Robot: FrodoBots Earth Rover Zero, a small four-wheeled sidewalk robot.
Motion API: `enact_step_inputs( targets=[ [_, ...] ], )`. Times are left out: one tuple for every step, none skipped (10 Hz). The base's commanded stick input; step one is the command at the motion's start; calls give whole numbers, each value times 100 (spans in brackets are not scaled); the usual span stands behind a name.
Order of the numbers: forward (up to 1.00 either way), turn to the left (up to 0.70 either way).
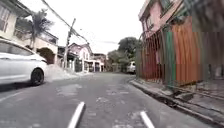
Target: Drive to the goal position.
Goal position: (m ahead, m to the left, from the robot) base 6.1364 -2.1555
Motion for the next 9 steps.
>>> enact_step_inputs(
  targets=[
    [100,0],
    [100,0],
    [100,0],
    [100,0],
    [100,0],
    [100,0],
    [100,0],
    [100,0],
    [100,0]
  ],
)
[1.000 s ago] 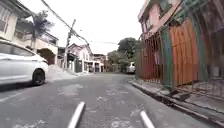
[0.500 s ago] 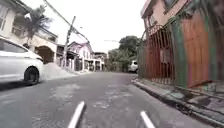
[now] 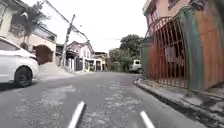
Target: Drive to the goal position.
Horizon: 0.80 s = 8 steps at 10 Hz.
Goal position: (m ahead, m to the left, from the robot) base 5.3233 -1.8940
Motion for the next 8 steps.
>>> enact_step_inputs(
  targets=[
    [100,0],
    [100,0],
    [100,0],
    [100,0],
    [100,0],
    [100,0],
    [100,0],
    [100,0]
  ],
)
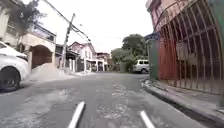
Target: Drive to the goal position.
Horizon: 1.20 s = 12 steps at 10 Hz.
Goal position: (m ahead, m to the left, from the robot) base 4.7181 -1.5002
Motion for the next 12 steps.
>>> enact_step_inputs(
  targets=[
    [100,0],
    [100,0],
    [100,0],
    [100,0],
    [100,0],
    [100,-4],
    [100,-23],
    [100,-36],
    [100,-40],
    [100,-40],
    [100,-4],
    [100,0]
  ],
)
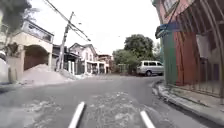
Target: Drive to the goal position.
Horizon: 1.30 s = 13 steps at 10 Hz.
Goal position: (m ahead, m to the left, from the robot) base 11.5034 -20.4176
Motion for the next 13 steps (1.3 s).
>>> enact_step_inputs(
  targets=[
    [100,0],
    [100,0],
    [100,0],
    [100,0],
    [100,0],
    [100,0],
    [100,0],
    [100,0],
    [100,0],
    [100,0],
    [100,0],
    [100,-40],
    [100,-40]
  ],
)
